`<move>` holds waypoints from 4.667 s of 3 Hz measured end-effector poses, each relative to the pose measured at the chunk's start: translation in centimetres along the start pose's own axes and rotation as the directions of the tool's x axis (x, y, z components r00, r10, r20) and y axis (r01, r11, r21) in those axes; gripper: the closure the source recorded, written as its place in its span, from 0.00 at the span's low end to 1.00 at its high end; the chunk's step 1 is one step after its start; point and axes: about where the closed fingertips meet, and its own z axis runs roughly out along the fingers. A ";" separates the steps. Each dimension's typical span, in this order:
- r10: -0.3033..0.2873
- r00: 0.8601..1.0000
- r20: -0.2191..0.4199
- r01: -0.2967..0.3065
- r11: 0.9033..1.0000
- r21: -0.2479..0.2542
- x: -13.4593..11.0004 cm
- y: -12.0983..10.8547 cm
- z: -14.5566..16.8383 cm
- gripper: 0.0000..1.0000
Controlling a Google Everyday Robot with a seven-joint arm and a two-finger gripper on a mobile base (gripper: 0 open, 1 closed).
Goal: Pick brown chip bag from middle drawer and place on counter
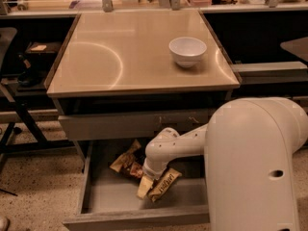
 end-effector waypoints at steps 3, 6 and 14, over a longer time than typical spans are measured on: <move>0.080 0.997 -0.024 -0.080 0.997 -0.016 2.2 -1.9 3.2 0.18; 0.064 0.998 -0.023 -0.064 0.998 -0.021 1.9 -1.4 2.3 0.88; -0.193 0.978 0.076 0.194 0.981 -0.005 -0.1 12.5 -28.6 1.00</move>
Offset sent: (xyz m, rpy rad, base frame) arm 0.0139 -0.0312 -0.0531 -0.0117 0.0629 -0.1145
